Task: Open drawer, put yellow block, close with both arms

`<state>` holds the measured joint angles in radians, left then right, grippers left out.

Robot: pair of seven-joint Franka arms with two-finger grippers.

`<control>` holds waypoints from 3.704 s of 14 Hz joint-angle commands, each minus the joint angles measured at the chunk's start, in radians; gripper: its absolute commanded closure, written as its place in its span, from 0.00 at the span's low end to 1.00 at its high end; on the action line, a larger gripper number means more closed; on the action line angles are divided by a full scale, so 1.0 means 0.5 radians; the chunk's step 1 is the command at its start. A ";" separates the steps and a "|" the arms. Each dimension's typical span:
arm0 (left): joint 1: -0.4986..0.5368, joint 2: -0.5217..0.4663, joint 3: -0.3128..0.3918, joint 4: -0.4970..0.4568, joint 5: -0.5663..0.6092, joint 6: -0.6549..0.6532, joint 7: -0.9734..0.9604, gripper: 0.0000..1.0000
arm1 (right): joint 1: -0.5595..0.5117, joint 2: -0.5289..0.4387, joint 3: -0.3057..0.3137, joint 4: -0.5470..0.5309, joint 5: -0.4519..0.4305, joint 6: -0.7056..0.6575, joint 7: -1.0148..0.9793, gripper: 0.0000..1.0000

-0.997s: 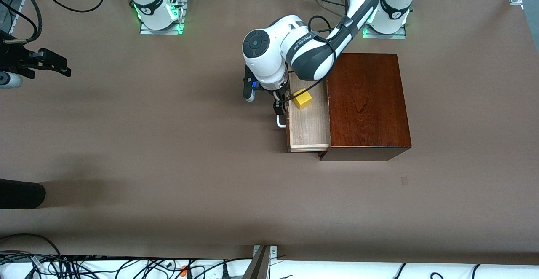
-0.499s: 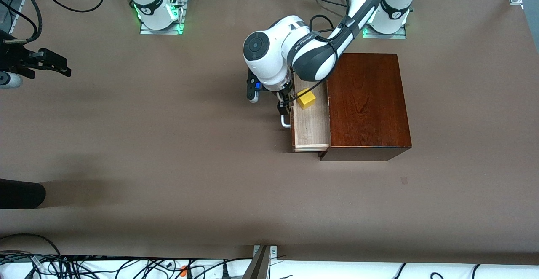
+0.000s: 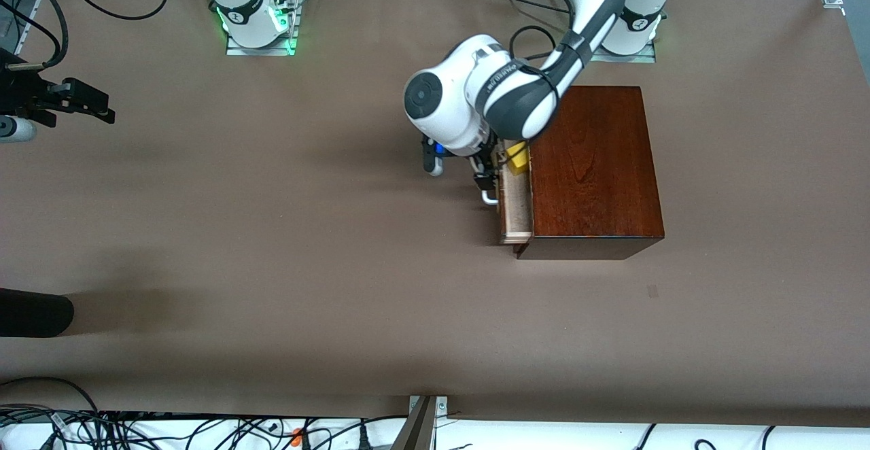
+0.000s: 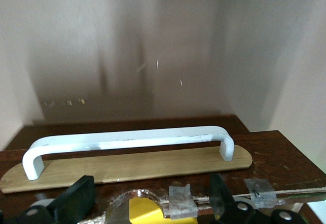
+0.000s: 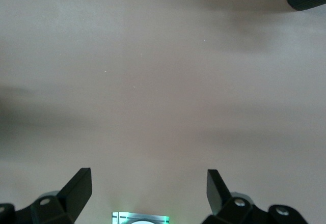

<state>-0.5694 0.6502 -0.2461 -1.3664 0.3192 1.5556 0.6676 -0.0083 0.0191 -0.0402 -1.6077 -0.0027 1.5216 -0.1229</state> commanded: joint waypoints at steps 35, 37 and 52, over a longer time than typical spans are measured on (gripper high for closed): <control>0.679 -0.800 0.175 0.260 -0.420 -0.414 -1.590 0.00 | 0.007 0.008 0.004 0.040 -0.013 -0.040 0.003 0.00; 0.682 -0.898 0.350 0.190 -0.528 -0.472 -1.575 0.00 | 0.007 0.002 0.004 0.031 -0.013 -0.043 0.006 0.00; 0.988 -1.353 0.462 -0.473 -0.657 -0.144 -1.430 0.00 | 0.004 0.005 0.001 0.043 -0.019 -0.040 -0.037 0.00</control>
<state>-0.0886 -0.0075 -0.0091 -1.5734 0.0203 1.4595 -0.0691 -0.0074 0.0190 -0.0406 -1.6074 -0.0027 1.5204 -0.1249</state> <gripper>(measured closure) 0.000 0.000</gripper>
